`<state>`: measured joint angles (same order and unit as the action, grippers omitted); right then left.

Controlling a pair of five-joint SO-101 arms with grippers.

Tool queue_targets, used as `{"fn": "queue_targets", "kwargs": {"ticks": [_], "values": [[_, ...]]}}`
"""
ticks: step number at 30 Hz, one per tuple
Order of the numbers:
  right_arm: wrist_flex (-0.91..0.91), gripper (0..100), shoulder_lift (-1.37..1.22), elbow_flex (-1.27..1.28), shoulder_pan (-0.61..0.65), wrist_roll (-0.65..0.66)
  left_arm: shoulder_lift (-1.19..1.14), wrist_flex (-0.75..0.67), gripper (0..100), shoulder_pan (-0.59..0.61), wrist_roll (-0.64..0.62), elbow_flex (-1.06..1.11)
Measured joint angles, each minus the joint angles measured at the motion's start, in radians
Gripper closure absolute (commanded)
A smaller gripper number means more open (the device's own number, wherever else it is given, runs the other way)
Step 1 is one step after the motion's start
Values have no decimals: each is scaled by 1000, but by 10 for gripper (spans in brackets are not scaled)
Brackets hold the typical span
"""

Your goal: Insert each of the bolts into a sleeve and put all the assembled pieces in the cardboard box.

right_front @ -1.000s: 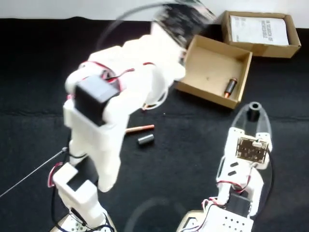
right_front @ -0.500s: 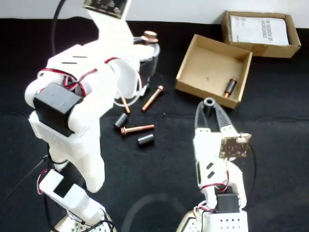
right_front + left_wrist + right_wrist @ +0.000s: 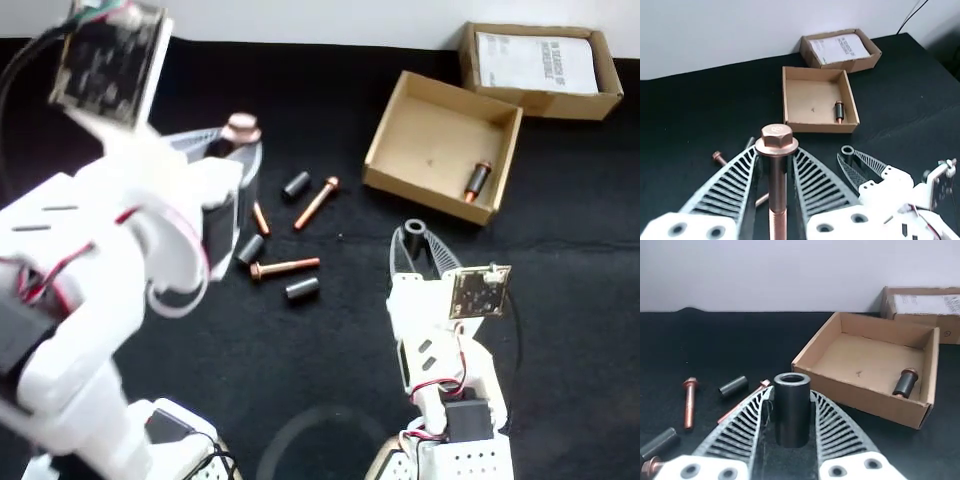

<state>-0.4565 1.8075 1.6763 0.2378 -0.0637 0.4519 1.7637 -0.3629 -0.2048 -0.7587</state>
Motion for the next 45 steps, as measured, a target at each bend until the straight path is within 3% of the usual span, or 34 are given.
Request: {"fn": "queue_targets", "kwargs": {"ticks": [6, 14, 18, 25, 32, 39, 45], "values": [[-124, 991, 0, 0, 155, 0, 129, 0, 991, -2, 0, 278], [-137, 991, 0, 0, 275, 0, 245, -51, 991, -3, 0, 766], [-137, 991, 0, 0, 292, 0, 307, -229, 991, -3, 0, 1013], [-137, 991, 0, 0, 292, 0, 413, -723, 991, -3, -2, 1393], [3, 991, 0, 0, 292, 0, 516, -1143, 991, -3, -2, 1614], [52, 991, 0, 0, 292, 0, 568, -1303, 991, -6, -2, 1637], [52, 991, 0, 0, 292, 0, 569, -1381, 991, -94, -2, 1637]]}}
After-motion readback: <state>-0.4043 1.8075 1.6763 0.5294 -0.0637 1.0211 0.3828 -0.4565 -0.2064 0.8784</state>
